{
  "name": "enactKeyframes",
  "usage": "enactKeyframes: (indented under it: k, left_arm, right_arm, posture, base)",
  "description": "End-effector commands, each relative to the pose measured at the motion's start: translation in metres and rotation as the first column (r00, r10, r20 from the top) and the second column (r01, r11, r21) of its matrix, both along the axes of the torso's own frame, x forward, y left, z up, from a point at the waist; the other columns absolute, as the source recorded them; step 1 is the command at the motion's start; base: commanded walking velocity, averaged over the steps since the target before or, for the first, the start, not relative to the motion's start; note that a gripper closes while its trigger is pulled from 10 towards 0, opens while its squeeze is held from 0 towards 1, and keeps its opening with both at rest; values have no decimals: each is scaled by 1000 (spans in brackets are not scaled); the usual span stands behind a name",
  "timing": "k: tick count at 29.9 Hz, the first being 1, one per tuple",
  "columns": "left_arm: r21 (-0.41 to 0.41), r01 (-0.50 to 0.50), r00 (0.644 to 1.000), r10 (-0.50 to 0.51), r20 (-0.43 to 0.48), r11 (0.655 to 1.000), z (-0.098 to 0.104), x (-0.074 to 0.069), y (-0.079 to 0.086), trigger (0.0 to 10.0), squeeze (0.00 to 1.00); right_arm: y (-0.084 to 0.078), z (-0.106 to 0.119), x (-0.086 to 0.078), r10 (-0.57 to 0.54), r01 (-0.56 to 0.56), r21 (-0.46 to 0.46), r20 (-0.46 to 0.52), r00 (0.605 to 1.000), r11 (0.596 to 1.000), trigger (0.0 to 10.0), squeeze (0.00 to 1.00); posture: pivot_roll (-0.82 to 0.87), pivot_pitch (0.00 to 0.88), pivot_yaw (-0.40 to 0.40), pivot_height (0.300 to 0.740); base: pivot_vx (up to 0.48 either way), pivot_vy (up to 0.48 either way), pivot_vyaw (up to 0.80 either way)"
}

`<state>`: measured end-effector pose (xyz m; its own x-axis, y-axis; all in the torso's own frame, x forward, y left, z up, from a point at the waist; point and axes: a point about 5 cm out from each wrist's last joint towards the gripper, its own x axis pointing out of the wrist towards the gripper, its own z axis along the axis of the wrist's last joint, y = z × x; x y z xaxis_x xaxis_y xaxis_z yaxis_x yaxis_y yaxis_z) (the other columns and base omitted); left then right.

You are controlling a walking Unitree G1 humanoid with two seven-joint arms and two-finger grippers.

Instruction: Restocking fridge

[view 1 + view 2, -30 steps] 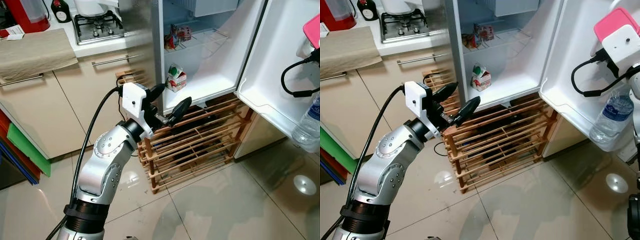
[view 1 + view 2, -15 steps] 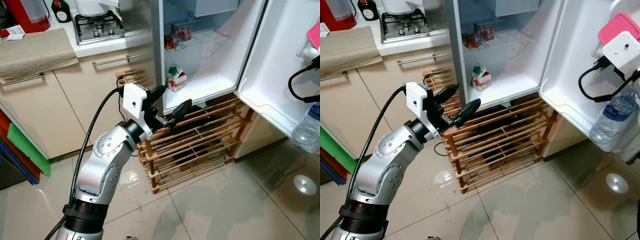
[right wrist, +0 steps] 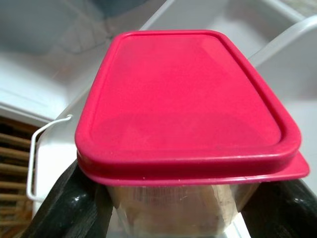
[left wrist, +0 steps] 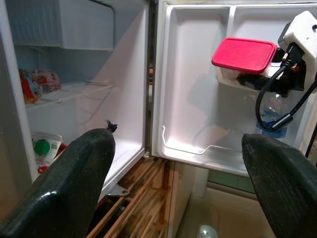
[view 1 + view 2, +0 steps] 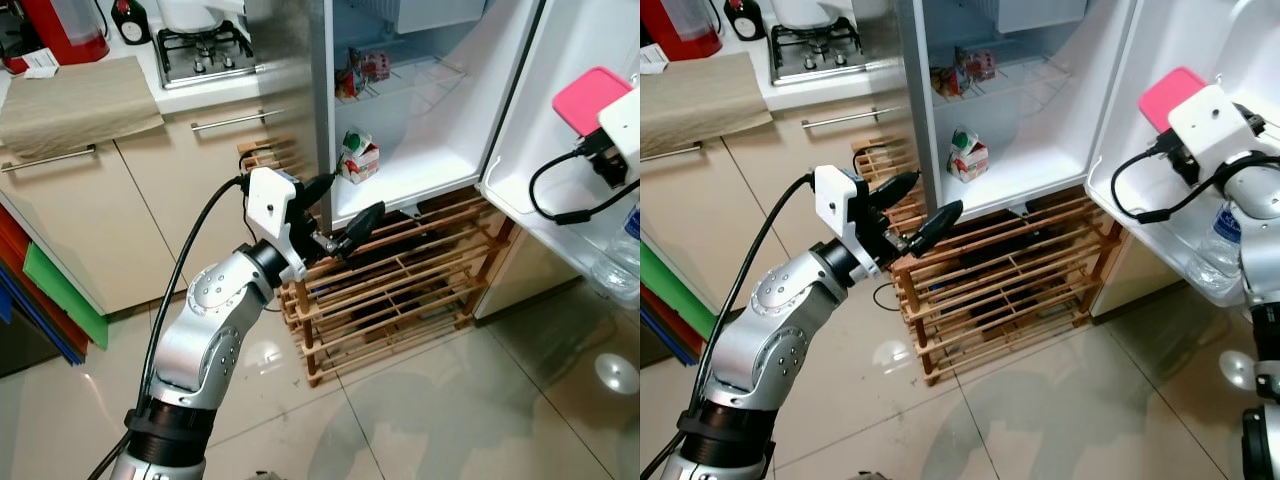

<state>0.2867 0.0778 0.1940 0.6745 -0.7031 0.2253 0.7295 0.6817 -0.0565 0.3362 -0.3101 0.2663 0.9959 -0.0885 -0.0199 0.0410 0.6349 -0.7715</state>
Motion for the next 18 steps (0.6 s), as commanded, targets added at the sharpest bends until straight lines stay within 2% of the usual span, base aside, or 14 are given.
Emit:
enactKeyframes:
  k: [1,2,3,4,5,6,7,8,10,11,12,13,15,18]
  left_arm:
    - [0,17,1000,-17,25,1000,7,0,-2,10000,0]
    - [4,6,1000,-6,31,1000,7,1,-1,10000,0]
    - [4,6,1000,-6,31,1000,7,1,-1,10000,0]
    - [29,-30,999,29,35,999,6,3,0,10000,0]
    - [47,-71,997,69,38,996,4,6,2,10000,0]
    - [58,-98,995,96,40,993,3,8,4,10000,0]
    - [62,-152,988,150,39,986,2,12,8,10000,0]
    - [61,-185,982,183,37,981,2,14,11,10000,0]
    - [29,-304,953,304,-5,952,1,23,22,10000,0]
    - [29,-304,953,304,-5,952,1,23,22,10000,0]
    - [11,-371,927,371,-51,929,-3,27,27,10000,0]
    - [11,-371,927,371,-51,929,-3,27,27,10000,0]
    - [26,-389,919,389,-66,921,-8,28,26,10000,0]
    - [42,-399,912,402,-81,916,-14,30,22,10000,0]
  right_arm:
    - [6,22,-2,41,-41,-7,99,994,999,10000,0]
    - [15,23,-1,82,-92,68,131,988,993,10000,0]
    - [15,23,-1,82,-92,68,131,988,993,10000,0]
    - [19,20,0,81,-106,157,157,984,982,10000,0]
    - [25,12,1,65,-115,277,184,981,954,10000,0]
    - [28,7,1,50,-119,355,197,979,927,10000,0]
    - [40,-7,1,60,-141,431,196,979,891,10000,0]
    - [47,-15,-1,71,-156,470,194,978,869,10000,0]
    - [79,-48,-7,124,-202,563,173,977,801,10000,0]
    - [79,-48,-7,124,-202,563,173,977,801,10000,0]
    - [101,-73,-13,139,-206,628,154,978,751,10000,0]
    - [101,-73,-13,139,-206,628,154,978,751,10000,0]
    - [112,-88,-17,136,-195,650,141,981,735,10000,0]
    - [117,-101,-20,89,-150,683,124,988,715,10000,0]
  posture:
    - [-147,0,73,740]
    - [-146,0,68,740]
    - [-146,0,68,740]
    - [-146,0,68,740]
    - [-144,0,63,740]
    - [-141,0,59,740]
    - [-137,0,56,740]
    - [-136,0,58,740]
    - [-135,0,62,740]
    - [-135,0,62,740]
    - [-133,0,65,740]
    - [-133,0,65,740]
    - [-134,0,70,740]
    - [-136,0,76,740]
  base:
    - [0,0,0]
    - [0,0,0]
    - [0,0,0]
    - [0,0,0]
    - [0,0,0]
    - [0,0,0]
    - [0,0,0]
    - [0,0,0]
    - [0,0,0]
    - [0,0,0]
    - [0,0,0]
    - [0,0,0]
    - [0,0,0]
    - [212,-338,0]
